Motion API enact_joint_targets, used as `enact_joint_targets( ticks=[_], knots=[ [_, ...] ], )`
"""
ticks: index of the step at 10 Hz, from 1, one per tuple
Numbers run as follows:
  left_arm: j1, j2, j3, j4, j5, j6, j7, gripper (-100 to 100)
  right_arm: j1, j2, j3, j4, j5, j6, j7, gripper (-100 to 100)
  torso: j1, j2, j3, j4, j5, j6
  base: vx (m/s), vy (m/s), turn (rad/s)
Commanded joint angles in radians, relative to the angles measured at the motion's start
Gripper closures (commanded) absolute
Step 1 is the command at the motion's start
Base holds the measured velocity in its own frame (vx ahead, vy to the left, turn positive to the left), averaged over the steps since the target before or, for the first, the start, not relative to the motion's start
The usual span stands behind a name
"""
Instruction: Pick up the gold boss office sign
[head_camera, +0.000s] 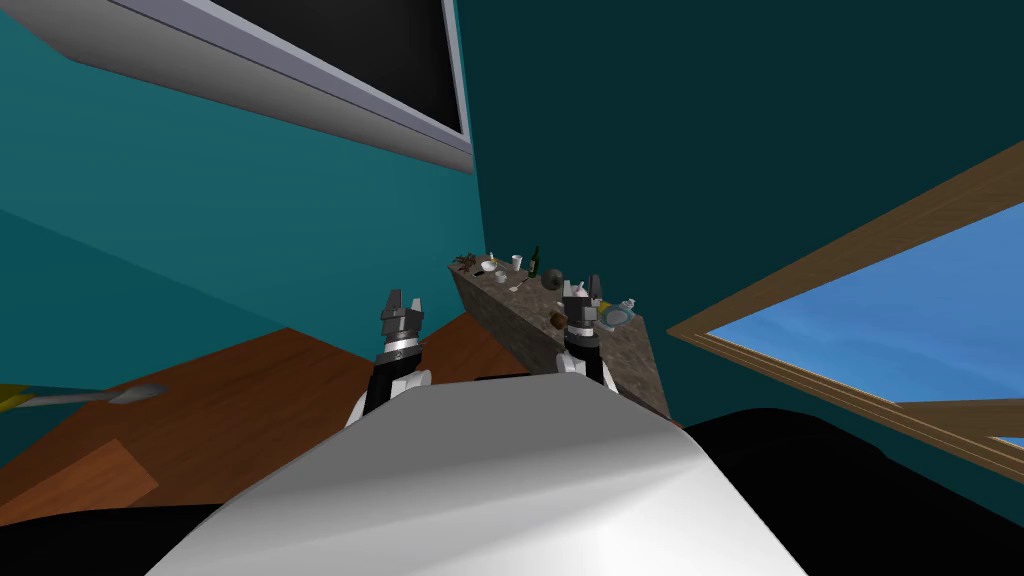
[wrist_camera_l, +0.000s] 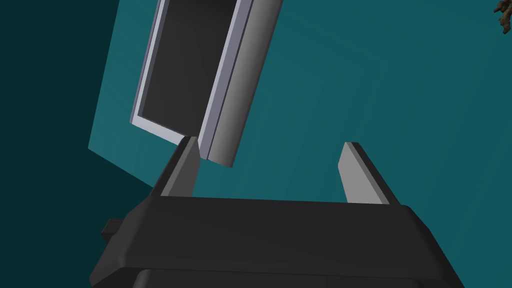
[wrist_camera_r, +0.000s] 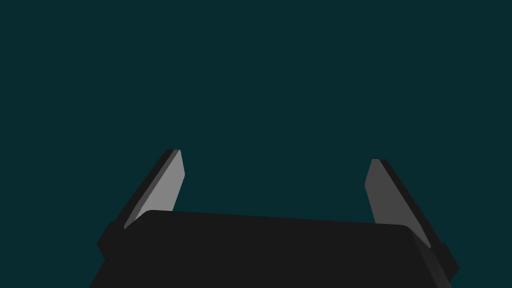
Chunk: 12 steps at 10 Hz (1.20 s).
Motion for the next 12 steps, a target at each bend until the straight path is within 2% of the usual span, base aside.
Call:
enact_joint_targets(
  ticks=[1,5,6,7,8,9,12],
  knots=[
    [0.0,0.0,0.0,0.0,0.0,0.0,0.0,0,0.005,-0.042,0.002,0.007,0.002,0.001,-0.007,-100,0.0,0.0,0.0,0.0,0.0,0.0,-0.011,-0.002,0.019],
    [0.0,0.0,0.0,0.0,0.0,0.0,0.0,0,0.026,-0.155,0.009,0.036,0.009,0.005,-0.037,-100,-0.001,0.002,0.001,0.0,0.0,0.0,-0.031,-0.016,0.02],
    [0.0,0.0,0.0,0.0,0.0,0.0,0.0,0,0.026,-0.164,0.009,0.036,0.009,0.005,-0.037,-100,-0.001,0.002,0.001,0.0,0.0,0.0,-0.024,-0.013,0.011],
    [0.0,0.0,0.0,0.0,0.0,0.0,0.0,0,0.035,-0.203,0.012,0.048,0.012,0.006,-0.052,-100,-0.001,0.002,0.001,0.0,0.0,0.0,-0.033,-0.023,0.021],
    [0.0,0.0,0.0,0.0,0.0,0.0,0.0,0,0.035,-0.216,0.012,0.048,0.012,0.006,-0.052,-100,-0.002,0.002,0.001,0.0,0.0,0.0,-0.029,-0.019,0.014],
    [0.0,0.0,0.0,0.0,0.0,0.0,0.0,0,0.045,-0.255,0.016,0.063,0.014,0.009,-0.068,-100,-0.002,0.002,0.001,0.0,0.0,0.0,-0.044,-0.016,0.022],
    [0.0,0.0,0.0,0.0,0.0,0.0,0.0,0,0.056,-0.332,0.02,0.078,0.017,0.011,-0.086,-100,-0.002,0.003,0.002,0.001,0.0,0.0,-0.041,-0.017,0.018]
  ],
)
